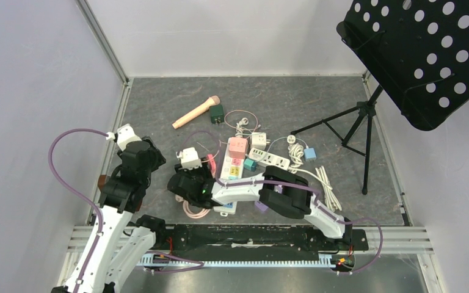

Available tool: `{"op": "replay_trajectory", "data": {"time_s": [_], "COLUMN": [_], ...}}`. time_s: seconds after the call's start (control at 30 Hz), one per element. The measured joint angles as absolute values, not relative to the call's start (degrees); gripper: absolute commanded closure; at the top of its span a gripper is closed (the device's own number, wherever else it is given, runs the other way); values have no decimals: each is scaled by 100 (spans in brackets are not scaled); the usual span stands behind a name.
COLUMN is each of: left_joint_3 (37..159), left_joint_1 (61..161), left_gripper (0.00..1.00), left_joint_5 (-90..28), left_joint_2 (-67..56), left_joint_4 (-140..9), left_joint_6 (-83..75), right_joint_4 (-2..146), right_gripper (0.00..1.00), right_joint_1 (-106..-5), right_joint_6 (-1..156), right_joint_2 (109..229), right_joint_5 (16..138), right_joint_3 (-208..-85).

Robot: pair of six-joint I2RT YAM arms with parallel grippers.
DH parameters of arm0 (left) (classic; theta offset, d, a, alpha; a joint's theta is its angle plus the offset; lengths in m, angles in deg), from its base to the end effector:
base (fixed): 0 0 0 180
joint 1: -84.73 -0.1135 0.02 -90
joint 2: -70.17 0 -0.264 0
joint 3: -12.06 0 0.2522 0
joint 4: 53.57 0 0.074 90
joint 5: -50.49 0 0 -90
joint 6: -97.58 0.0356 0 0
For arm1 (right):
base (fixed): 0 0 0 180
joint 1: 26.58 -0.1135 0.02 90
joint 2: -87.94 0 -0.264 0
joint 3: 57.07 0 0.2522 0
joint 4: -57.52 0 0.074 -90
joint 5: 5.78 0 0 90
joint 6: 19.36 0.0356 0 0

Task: Insert the plug

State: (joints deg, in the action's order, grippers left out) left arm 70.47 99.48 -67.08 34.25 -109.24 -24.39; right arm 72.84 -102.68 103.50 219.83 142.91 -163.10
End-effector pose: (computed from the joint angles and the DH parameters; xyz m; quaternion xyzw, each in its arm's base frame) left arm 0.1276 -0.0165 0.3071 -0.2400 0.8276 0.0092 0.5073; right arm 0.1479 0.4711 0.1391 -0.1042 0.8125 0.0339 0.5725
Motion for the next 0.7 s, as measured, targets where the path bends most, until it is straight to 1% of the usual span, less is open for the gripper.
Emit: {"op": "replay_trajectory", "data": {"time_s": [0.07,0.27,0.37,0.53,0.7], "left_joint_3": [7068,7252,7359,7521,7635], "left_joint_1": [9948,9948,9948,9948,9948], "left_gripper": [37,36,36,36,36], "left_joint_5": [-6708,-6703,-6695,-6636,-6489], "left_joint_2": [3342,3182,3145,3119,3127], "left_joint_4": [-10928,-10928,-10941,-11020,-11156], "left_joint_6": [-2437,-2437,-2437,-2437,-2437], "right_joint_4": [7509,8008,8178,8163,8279], "right_gripper": [24,22,25,33,33], "right_joint_1": [-10165,-9997,-9992,-9997,-9997], "right_joint_6": [10270,10053,10031,10001,10108], "right_joint_2": [21935,21811,21577,20928,20471], "right_joint_5": [14016,13526,13310,13059,12954], "right_joint_3": [-16386,-16469,-16465,-16358,-16325]}}
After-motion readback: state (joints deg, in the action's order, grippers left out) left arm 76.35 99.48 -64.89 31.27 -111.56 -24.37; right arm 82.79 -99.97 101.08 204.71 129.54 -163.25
